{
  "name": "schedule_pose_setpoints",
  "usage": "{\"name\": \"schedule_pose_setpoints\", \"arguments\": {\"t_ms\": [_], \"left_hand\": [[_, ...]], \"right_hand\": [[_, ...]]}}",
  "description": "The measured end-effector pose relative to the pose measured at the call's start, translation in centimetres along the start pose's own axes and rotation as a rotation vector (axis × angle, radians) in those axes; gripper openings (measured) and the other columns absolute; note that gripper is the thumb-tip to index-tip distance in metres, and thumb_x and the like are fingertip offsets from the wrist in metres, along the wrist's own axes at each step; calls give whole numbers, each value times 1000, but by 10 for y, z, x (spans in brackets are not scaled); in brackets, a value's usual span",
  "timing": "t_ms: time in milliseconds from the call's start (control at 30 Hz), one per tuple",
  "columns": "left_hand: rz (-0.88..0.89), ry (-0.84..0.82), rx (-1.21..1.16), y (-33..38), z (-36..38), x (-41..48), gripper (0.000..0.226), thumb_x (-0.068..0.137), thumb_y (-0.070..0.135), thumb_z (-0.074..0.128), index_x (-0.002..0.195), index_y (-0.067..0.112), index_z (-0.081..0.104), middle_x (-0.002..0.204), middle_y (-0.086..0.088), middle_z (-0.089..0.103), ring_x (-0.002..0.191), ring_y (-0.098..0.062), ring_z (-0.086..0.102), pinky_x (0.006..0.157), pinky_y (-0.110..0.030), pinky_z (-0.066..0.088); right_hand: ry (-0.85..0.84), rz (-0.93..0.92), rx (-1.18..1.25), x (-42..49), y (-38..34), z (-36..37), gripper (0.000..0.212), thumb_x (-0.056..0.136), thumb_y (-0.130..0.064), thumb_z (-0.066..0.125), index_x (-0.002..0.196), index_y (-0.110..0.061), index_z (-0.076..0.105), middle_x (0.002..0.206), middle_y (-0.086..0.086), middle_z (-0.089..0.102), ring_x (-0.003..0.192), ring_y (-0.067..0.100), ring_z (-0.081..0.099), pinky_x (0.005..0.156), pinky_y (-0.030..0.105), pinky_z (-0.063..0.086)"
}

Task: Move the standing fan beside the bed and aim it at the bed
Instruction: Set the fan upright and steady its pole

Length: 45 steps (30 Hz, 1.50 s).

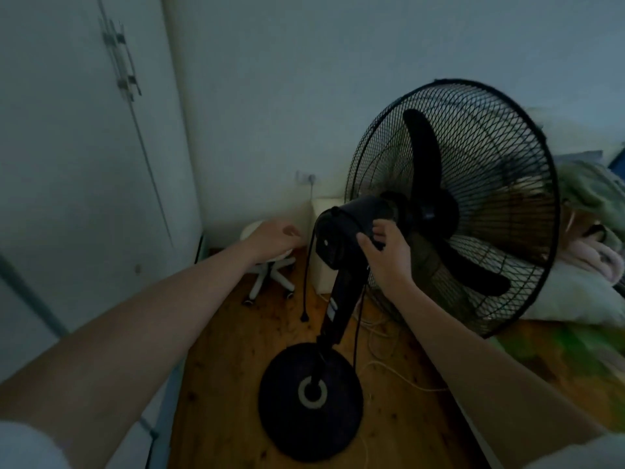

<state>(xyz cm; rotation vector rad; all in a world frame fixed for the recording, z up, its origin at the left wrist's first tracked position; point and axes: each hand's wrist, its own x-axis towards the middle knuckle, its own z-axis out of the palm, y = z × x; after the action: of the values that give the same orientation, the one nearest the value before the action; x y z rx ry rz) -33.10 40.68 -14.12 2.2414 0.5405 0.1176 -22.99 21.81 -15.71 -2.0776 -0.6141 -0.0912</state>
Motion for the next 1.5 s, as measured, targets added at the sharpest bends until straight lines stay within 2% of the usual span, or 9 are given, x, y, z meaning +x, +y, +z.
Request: {"name": "schedule_pose_setpoints", "arguments": {"t_ms": [333, 433, 533, 700, 833, 1000, 1167, 1367, 1500], "left_hand": [[-40, -193, -3, -106, 106, 33, 30, 85, 30, 56, 111, 18, 64, 126, -3, 57, 115, -15, 48, 94, -27, 39], [-49, -206, -40, -153, 145, 51, 23, 84, 27, 54, 103, 20, 65, 106, 4, 60, 94, -4, 51, 74, -17, 42], [-88, -186, -78, -195, 182, 74, 22, 85, 28, 52, 104, 26, 63, 102, 9, 51, 98, -2, 39, 71, -15, 30], [-125, -192, -179, -253, 252, 107, 15, 85, 25, 52, 95, 26, 64, 96, 10, 56, 86, -2, 52, 63, -14, 38], [-143, -193, -231, -273, 290, 118, 25, 85, 21, 52, 108, 20, 62, 97, 7, 56, 89, -8, 54, 67, -16, 43], [-181, -205, -304, -279, 315, 130, 36, 85, 21, 53, 121, 16, 55, 84, 13, 51, 76, -2, 50, 55, -12, 40], [-206, -206, -330, -284, 337, 134, 40, 86, 21, 53, 126, 14, 52, 88, 9, 54, 79, -7, 52, 61, -18, 41], [-205, -256, -301, -293, 366, 134, 37, 84, 23, 53, 120, 16, 56, 112, -6, 60, 96, -18, 55, 77, -28, 45], [-196, -280, -306, -304, 383, 129, 31, 84, 26, 51, 114, 21, 59, 97, 0, 61, 91, -17, 58, 81, -30, 48]], "right_hand": [[-238, 113, -25, -59, 109, 111, 7, 93, -26, 51, 99, -23, 54, 91, -8, 53, 79, 2, 50, 60, 10, 34], [-306, 173, -20, -76, 155, 161, 8, 94, -21, 48, 97, -20, 55, 86, -9, 52, 73, -2, 49, 59, 14, 37], [-348, 231, -87, -83, 199, 206, 14, 94, -16, 43, 93, -13, 56, 82, -5, 53, 72, 8, 54, 56, 15, 40], [-450, 460, -257, -84, 283, 265, 34, 95, -17, 40, 126, -5, 44, 127, 14, 51, 108, 29, 55, 77, 27, 44], [-536, 558, -299, -83, 317, 286, 40, 93, -20, 42, 130, -5, 39, 120, 13, 53, 89, 24, 56, 69, 29, 44], [-625, 550, -270, -75, 334, 298, 59, 92, -21, 43, 145, -14, 20, 119, 13, 55, 95, 27, 59, 77, 36, 46], [-516, 519, -197, -77, 346, 297, 42, 90, -21, 49, 130, -8, 44, 99, 2, 47, 80, 13, 47, 65, 21, 38], [-615, 533, -260, -82, 362, 296, 7, 83, -13, 46, 90, -14, 49, 89, 7, 52, 80, 25, 51, 68, 34, 36], [-613, 472, -285, -92, 369, 296, 28, 86, -15, 45, 111, -8, 55, 96, 7, 55, 88, 27, 56, 68, 31, 39]]}}
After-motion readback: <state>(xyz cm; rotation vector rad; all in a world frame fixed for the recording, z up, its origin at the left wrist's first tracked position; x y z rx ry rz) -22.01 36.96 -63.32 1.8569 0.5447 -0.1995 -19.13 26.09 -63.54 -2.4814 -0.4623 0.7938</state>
